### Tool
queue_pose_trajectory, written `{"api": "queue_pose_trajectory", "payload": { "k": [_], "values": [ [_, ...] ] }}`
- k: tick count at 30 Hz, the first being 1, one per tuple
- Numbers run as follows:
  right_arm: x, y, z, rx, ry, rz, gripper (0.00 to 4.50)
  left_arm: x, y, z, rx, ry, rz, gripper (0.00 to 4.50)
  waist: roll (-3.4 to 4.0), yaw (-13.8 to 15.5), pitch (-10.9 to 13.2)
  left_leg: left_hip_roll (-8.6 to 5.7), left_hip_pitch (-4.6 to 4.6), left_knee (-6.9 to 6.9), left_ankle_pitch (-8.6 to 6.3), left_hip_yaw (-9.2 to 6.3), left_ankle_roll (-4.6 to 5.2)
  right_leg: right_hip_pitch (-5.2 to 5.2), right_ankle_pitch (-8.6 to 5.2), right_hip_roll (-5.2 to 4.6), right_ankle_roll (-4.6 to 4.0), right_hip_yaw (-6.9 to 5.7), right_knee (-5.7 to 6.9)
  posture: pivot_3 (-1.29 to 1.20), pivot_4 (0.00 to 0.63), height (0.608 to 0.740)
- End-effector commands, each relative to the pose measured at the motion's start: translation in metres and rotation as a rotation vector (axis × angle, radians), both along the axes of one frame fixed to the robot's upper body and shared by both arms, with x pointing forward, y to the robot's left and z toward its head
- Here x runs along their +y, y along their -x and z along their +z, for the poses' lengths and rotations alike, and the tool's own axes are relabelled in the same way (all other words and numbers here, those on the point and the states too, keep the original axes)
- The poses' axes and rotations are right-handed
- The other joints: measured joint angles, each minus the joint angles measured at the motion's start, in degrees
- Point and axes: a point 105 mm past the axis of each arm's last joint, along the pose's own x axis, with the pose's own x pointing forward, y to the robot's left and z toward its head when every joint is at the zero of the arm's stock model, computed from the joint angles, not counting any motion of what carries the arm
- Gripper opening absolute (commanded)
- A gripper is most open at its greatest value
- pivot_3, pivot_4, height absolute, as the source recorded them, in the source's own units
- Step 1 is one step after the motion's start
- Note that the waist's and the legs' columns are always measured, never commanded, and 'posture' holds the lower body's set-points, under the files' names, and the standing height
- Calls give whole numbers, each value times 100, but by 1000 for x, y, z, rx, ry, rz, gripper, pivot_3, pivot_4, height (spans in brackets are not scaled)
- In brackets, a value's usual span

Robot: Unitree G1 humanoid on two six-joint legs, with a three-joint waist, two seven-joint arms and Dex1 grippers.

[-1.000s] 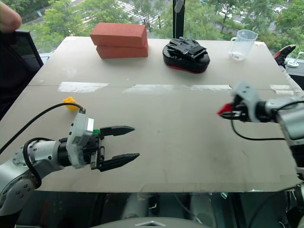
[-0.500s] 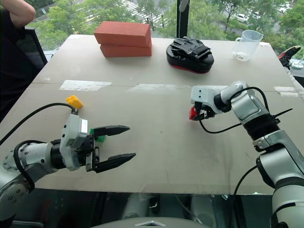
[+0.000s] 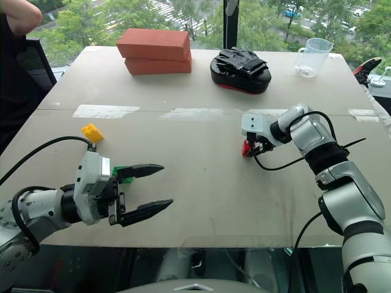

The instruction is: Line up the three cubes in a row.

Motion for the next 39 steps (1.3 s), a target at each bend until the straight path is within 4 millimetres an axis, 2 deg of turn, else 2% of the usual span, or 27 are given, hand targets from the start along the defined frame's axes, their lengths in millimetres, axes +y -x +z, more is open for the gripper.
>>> {"api": "queue_pose_trajectory", "payload": {
  "k": [1,4,6,7,11,13,15,19,23,25,28,32,39],
  "values": [
    [1,-2,11,-14,-8,9,1828,-2,4,8,-40,-3,-16,4500,0,-8,0,0,0,0,0,0,0,0,0,0,0,0,0,0,150,740],
    [3,-2,10,-14,-9,14,3390,-1,4,7,-38,-3,-12,4500,1,-14,0,0,0,0,0,0,0,0,0,0,0,0,0,0,150,740],
    [4,-3,10,-18,-15,14,4192,-1,4,7,-37,-4,-10,4500,1,-16,1,0,0,0,0,0,0,0,-1,0,-1,0,0,0,150,740],
    [5,-2,12,-25,-23,18,4437,0,4,7,-38,-6,-4,4500,1,-17,1,0,0,0,0,1,0,-1,0,0,-1,1,0,0,150,740],
    [3,3,26,-52,-91,29,4437,14,0,5,-32,12,123,4500,3,-23,2,0,-1,-1,0,2,-1,-3,0,-1,-1,3,0,0,150,740],
    [1,9,33,-63,-135,34,4437,27,-3,5,-37,54,244,4500,3,-18,2,1,0,-3,0,2,-1,-2,0,-2,0,5,0,0,150,740],
    [2,19,43,-90,-209,62,4437,48,-12,5,-81,80,434,4500,3,-5,2,3,-1,-5,-1,0,0,-1,0,-5,0,4,-2,0,150,740],
    [11,54,79,-219,-508,195,4437,95,-23,-9,-103,55,833,4500,1,20,1,0,0,-5,-3,-5,4,4,0,-4,1,0,-5,0,150,740],
    [15,92,103,-230,-748,237,4437,111,-30,-22,-88,27,1049,4500,1,49,1,8,4,-3,-19,-8,22,6,-6,-3,5,-1,-2,0,150,740],
    [16,108,108,-238,-805,268,4437,113,-34,-31,-53,26,1119,4500,-6,73,-4,12,7,0,-31,-13,2,7,-12,-4,5,-1,2,0,150,740],
    [15,123,99,-233,-800,302,4437,108,-39,-45,20,22,1146,4500,-32,125,-20,13,14,3,-32,-14,2,11,-16,-3,7,-1,4,0,150,740],
    [13,126,88,-229,-757,292,4437,101,-50,-56,68,6,1133,4500,-33,129,-20,10,12,4,-33,-14,3,11,-16,-7,6,0,4,0,150,740],
    [13,126,85,-245,-738,269,4437,93,-62,-68,104,8,1087,4500,-34,127,-20,9,12,2,-31,-12,4,11,-7,0,-11,2,5,0,150,740]
  ]
}}
